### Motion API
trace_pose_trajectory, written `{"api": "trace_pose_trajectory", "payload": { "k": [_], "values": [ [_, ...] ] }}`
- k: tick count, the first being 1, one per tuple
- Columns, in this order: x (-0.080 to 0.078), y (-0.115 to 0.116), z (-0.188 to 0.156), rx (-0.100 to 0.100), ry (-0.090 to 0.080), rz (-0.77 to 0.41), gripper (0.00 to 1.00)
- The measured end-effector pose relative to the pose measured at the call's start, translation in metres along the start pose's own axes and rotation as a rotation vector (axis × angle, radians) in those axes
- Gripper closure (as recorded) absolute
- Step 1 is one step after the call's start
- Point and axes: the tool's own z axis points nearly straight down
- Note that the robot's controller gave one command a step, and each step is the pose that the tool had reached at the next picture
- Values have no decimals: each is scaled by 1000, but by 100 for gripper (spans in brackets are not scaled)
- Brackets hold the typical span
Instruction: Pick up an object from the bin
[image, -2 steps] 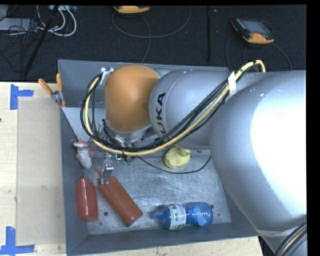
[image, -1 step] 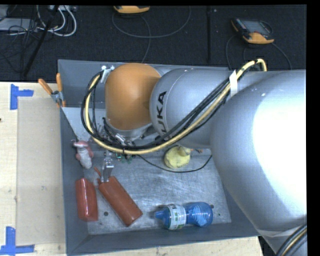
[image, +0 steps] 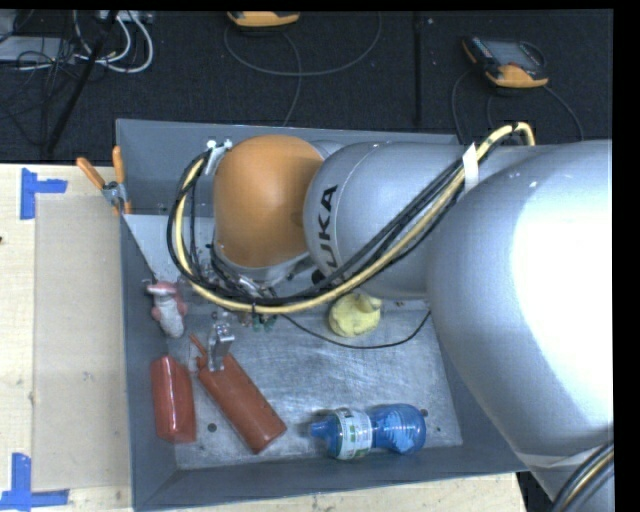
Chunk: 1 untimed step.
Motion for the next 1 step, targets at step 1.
{"api": "trace_pose_trajectory", "payload": {
  "k": [1],
  "values": [
    [5, 0, 22, 1, 0, -103, 100]
  ]
}}
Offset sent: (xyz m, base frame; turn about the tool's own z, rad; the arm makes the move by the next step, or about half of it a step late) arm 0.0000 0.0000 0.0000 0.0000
